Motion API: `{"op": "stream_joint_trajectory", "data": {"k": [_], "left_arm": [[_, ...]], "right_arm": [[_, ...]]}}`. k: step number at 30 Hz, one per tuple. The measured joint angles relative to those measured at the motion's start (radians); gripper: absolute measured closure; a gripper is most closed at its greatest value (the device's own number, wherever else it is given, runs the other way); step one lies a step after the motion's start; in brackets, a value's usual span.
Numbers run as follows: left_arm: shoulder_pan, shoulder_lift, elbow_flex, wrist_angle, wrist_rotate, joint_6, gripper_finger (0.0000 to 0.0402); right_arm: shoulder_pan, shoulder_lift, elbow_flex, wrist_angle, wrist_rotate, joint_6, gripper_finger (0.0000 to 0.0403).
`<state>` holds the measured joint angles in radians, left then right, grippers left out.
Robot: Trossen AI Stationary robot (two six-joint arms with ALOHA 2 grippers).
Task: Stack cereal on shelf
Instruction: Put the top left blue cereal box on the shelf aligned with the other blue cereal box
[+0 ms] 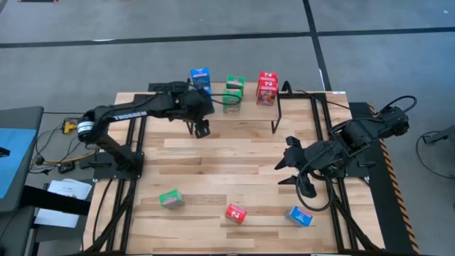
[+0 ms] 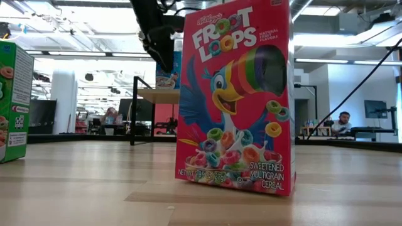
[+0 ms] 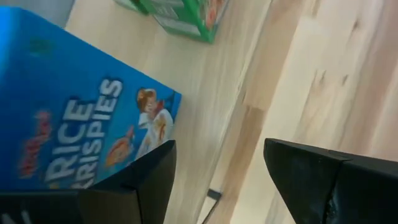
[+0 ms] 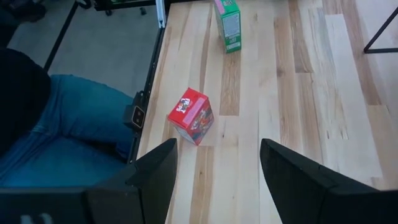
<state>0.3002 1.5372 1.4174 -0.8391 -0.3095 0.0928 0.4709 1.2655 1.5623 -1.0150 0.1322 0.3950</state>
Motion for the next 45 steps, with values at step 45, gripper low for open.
{"op": "stream_joint_trajectory", "data": {"k": [45], "left_arm": [[0.004, 0.060, 0.000, 0.102, -0.211, -0.005, 0.0168]], "right_arm": [[0.000, 0.000, 0.000, -0.001, 0.000, 0.016, 0.0148]]}}
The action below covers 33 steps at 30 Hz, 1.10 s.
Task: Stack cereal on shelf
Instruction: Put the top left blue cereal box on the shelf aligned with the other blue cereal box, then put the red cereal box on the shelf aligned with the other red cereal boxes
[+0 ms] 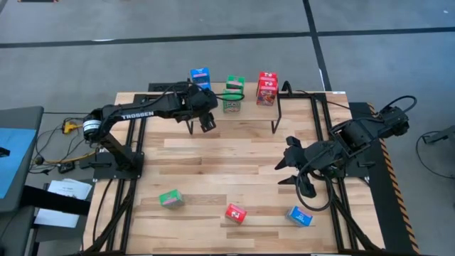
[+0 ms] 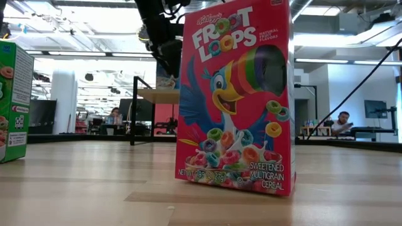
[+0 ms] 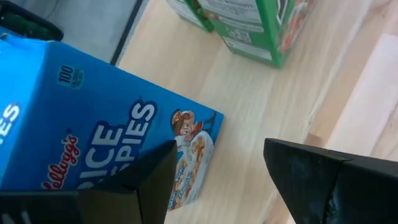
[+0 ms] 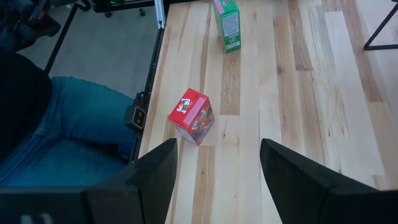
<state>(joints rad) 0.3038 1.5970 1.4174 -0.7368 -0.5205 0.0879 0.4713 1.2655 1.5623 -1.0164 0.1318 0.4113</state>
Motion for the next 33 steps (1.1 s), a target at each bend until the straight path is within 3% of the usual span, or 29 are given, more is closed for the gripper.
{"op": "stream_joint_trajectory", "data": {"k": [20, 33], "left_arm": [[0.015, 0.000, 0.000, -0.031, -0.005, 0.014, 0.0168], [-0.047, -0.005, 0.000, -0.037, 0.010, 0.003, 0.0168]], "right_arm": [[0.000, 0.000, 0.000, 0.000, 0.000, 0.001, 0.0148], [0.000, 0.000, 0.000, 0.000, 0.000, 0.001, 0.0148]]}}
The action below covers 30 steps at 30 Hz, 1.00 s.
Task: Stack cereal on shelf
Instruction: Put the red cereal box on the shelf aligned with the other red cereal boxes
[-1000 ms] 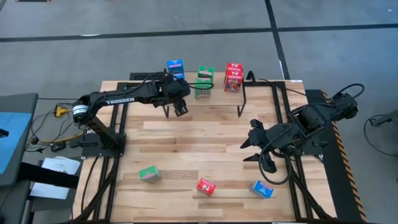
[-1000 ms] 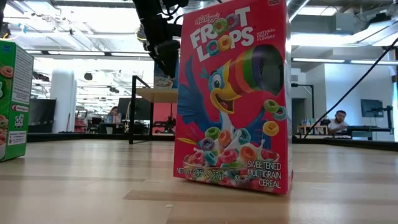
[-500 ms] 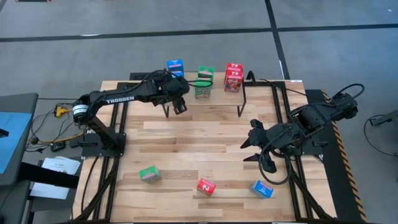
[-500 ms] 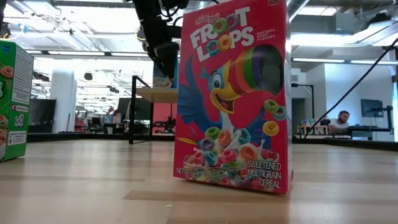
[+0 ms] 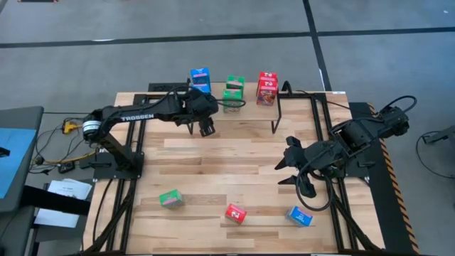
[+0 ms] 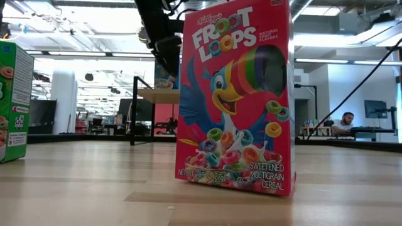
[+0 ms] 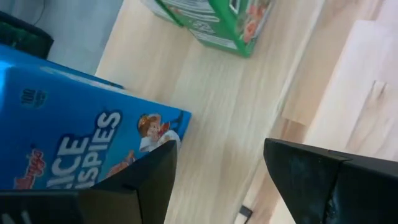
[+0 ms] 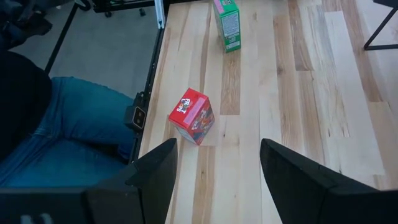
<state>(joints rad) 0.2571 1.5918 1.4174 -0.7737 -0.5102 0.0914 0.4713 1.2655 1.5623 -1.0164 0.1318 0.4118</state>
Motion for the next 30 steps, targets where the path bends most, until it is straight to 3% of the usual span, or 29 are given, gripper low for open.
{"op": "stream_joint_trajectory", "data": {"k": [30], "left_arm": [[-0.339, -0.326, 0.000, -0.115, 0.016, -0.237, 0.0168]], "right_arm": [[0.000, 0.000, 0.000, 0.009, -0.001, -0.001, 0.0148]]}}
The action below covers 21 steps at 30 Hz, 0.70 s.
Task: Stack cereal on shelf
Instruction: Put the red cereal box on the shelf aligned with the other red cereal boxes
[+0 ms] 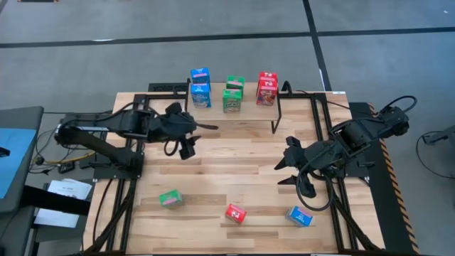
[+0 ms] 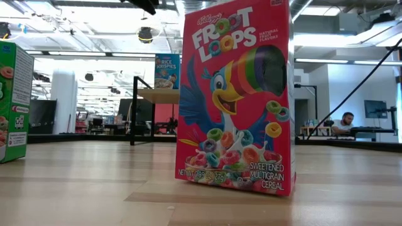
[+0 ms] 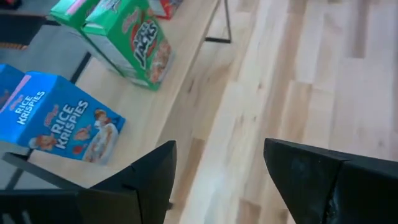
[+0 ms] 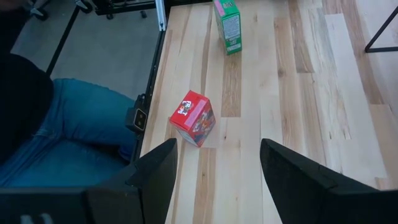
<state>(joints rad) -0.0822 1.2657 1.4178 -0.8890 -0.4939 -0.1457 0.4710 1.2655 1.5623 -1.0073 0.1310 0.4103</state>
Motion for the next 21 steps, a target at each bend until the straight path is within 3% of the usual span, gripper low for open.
{"op": "stream_joint_trajectory", "data": {"k": [18, 21], "left_arm": [[-0.113, -0.024, 0.000, -0.053, 0.025, -0.147, 0.0168], [-0.124, -0.024, 0.000, -0.063, 0.026, -0.154, 0.0168]], "right_arm": [[-0.006, 0.019, 0.001, 0.001, 0.000, 0.000, 0.0148], [-0.010, 0.033, 0.001, 0.010, 0.056, 0.012, 0.0148]]}}
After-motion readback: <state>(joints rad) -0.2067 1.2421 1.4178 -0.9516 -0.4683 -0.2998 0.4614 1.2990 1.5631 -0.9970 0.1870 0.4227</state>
